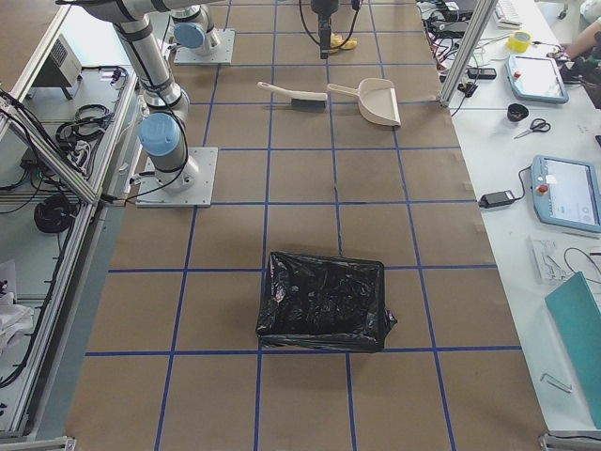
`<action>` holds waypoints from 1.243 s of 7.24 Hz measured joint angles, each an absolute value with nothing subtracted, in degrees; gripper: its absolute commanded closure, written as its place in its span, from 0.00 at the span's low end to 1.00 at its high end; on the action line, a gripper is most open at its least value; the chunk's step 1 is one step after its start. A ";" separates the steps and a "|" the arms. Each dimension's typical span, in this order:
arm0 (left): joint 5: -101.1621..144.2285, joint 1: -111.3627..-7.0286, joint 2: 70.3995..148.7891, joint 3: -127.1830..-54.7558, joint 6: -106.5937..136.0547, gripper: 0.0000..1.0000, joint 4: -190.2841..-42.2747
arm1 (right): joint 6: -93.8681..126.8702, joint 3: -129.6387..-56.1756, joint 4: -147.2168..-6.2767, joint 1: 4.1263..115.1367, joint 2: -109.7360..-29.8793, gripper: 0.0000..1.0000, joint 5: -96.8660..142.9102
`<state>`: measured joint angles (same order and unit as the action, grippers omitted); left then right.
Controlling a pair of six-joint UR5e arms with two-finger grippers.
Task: Sweep and dump trash in nearest bin
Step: 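Raise the left gripper away from the food scraps toward the dustpan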
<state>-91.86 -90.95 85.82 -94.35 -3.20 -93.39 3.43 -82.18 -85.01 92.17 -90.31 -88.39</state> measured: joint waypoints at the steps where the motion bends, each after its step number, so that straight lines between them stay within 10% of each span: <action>1: -91.98 -90.94 85.67 -94.49 -3.29 0.00 -94.26 | 3.43 -82.18 -85.02 92.18 -90.34 0.00 -88.34; 9: -92.20 -90.46 88.88 -93.42 -3.23 0.00 -90.16 | 3.41 -82.27 -84.62 92.20 -90.20 0.00 -88.01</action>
